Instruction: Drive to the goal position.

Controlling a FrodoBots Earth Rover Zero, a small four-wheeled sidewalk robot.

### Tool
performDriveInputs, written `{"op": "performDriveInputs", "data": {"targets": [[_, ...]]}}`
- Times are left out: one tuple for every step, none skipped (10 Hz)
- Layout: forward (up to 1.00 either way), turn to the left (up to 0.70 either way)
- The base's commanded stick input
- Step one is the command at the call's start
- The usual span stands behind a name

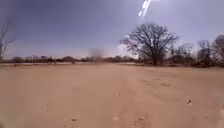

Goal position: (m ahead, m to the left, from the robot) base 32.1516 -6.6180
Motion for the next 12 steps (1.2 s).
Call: {"op": "performDriveInputs", "data": {"targets": [[1.00,0.00],[1.00,0.00],[1.00,0.00],[1.00,0.00],[1.00,0.00],[1.00,0.00],[1.00,0.00],[1.00,0.00],[1.00,0.00],[1.00,0.00],[1.00,0.00],[1.00,0.00]]}}
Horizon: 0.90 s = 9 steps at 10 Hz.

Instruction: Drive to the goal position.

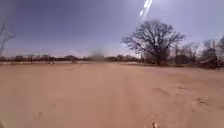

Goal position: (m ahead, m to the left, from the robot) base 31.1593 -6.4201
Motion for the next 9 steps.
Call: {"op": "performDriveInputs", "data": {"targets": [[1.00,0.00],[1.00,0.00],[1.00,0.00],[1.00,0.00],[1.00,0.00],[1.00,0.00],[1.00,0.00],[1.00,0.00],[1.00,-0.05]]}}
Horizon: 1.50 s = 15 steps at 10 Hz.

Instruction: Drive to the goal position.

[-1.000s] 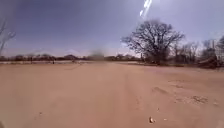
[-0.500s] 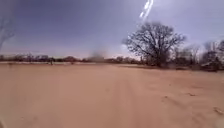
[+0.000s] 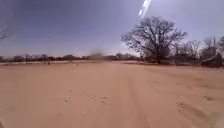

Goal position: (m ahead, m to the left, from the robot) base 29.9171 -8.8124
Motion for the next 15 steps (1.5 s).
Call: {"op": "performDriveInputs", "data": {"targets": [[1.00,-0.17],[1.00,-0.25],[1.00,-0.13],[1.00,0.00],[1.00,0.00],[1.00,0.00],[1.00,0.00],[1.00,0.00],[1.00,0.00],[1.00,0.00],[1.00,0.00],[1.00,0.00],[1.00,0.00],[1.00,0.00],[1.00,0.00]]}}
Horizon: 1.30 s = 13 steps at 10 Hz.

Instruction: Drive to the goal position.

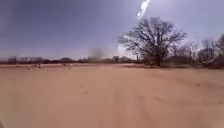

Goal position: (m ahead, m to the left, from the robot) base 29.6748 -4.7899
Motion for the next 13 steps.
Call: {"op": "performDriveInputs", "data": {"targets": [[1.00,0.00],[1.00,0.00],[1.00,0.00],[1.00,0.00],[1.00,0.00],[1.00,0.00],[1.00,0.00],[1.00,0.00],[1.00,0.00],[1.00,0.00],[1.00,0.00],[1.00,0.00],[1.00,0.00]]}}
